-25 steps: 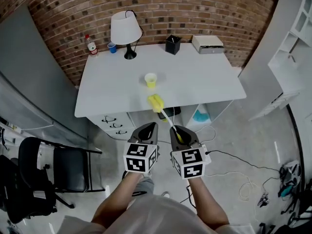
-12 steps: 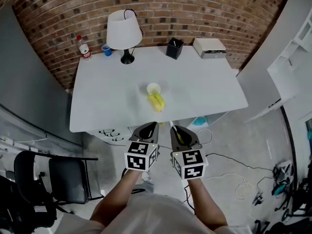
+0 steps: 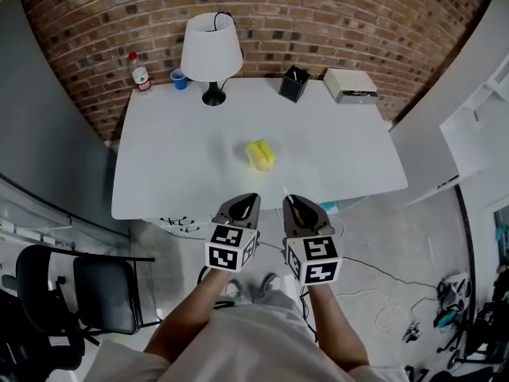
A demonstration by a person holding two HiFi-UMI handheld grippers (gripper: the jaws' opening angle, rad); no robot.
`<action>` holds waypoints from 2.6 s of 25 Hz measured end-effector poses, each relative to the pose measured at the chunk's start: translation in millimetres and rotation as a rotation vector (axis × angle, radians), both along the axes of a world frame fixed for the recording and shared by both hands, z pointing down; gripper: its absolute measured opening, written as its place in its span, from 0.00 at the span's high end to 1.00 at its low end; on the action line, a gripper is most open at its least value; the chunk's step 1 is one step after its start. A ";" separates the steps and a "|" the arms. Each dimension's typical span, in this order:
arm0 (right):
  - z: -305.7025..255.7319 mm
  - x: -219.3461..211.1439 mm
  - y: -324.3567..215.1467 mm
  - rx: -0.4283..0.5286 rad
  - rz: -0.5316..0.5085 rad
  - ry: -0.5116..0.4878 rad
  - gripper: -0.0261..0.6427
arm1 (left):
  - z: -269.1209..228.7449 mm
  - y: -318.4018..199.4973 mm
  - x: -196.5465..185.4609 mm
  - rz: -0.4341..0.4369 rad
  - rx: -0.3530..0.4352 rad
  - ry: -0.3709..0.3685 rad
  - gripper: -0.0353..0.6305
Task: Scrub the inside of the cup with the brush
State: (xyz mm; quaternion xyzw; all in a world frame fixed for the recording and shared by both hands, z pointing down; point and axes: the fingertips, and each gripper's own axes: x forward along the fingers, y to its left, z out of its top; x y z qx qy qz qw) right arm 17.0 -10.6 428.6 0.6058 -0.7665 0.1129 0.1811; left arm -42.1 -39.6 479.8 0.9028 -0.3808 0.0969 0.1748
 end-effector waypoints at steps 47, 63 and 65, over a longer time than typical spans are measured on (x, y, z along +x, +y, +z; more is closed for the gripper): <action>63.0 87.5 -179.2 -0.084 -0.406 -0.043 0.92 | 145.6 -165.8 56.6 -0.439 -0.222 -0.229 0.44; 43.4 100.1 -194.9 -0.058 -0.610 0.005 0.92 | 120.5 -186.6 55.3 -0.375 -0.132 -0.329 0.49; 33.3 99.5 -197.6 -0.040 -0.663 0.026 0.92 | 111.7 -190.4 52.5 -0.346 -0.100 -0.350 0.50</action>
